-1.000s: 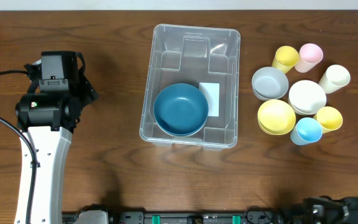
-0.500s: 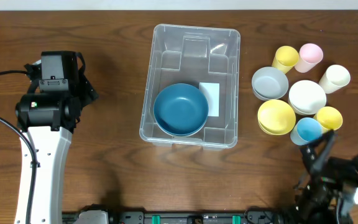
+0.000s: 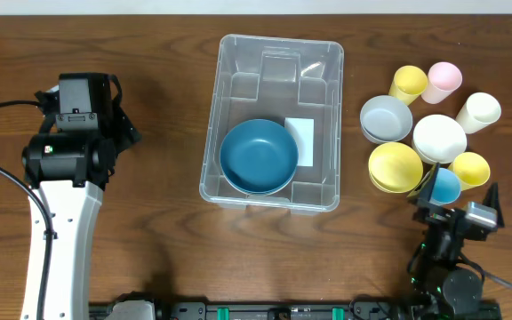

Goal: Pack container
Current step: 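Move the right gripper over the yellow cup at the back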

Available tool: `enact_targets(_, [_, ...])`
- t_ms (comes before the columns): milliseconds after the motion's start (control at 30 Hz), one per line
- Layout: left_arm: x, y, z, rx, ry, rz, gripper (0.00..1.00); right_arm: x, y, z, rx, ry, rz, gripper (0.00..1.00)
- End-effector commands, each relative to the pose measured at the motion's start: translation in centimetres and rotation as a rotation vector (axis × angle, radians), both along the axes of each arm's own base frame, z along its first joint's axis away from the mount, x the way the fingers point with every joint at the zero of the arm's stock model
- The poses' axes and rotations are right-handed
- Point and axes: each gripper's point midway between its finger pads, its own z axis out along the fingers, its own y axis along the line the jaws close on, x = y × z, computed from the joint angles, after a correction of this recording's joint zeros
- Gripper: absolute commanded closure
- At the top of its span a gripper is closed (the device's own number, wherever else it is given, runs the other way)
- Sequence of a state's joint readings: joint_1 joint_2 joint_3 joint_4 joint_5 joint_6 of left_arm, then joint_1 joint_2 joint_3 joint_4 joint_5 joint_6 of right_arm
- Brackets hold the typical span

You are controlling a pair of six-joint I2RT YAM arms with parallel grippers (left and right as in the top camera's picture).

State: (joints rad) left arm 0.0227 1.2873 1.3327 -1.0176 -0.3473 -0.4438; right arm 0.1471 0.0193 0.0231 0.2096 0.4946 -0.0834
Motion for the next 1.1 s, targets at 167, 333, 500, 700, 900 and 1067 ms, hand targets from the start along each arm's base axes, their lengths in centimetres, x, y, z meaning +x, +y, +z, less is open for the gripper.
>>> enact_targets(167, [-0.3,0.4,0.3,0.021,-0.003,0.009,0.02,0.6,0.9,-2.5,0.220,0.034,0.088,0.01])
enact_targets(333, [-0.3,0.4,0.3,0.021,-0.003,0.009,0.02,1.1,2.9,-2.2,0.211,0.043,0.206,0.01])
enact_targets(500, [-0.3,0.4,0.3,0.021,-0.003,0.009,0.02,0.6,2.5,0.7,0.182,0.044,0.183,0.01])
enact_targets(700, [-0.3,0.4,0.3,0.021,-0.003,0.009,0.02,2.0,2.3,6.5,0.202,0.197,0.144,0.01])
enact_targets(900, [-0.3,0.4,0.3,0.021,-0.003,0.009,0.02,6.7,2.3,14.9,0.211,0.397,0.095,0.01])
enact_targets(1067, [-0.3,0.4,0.3,0.021,-0.003,0.009,0.02,9.9,2.1,20.6,0.135,0.515,0.071,0.01])
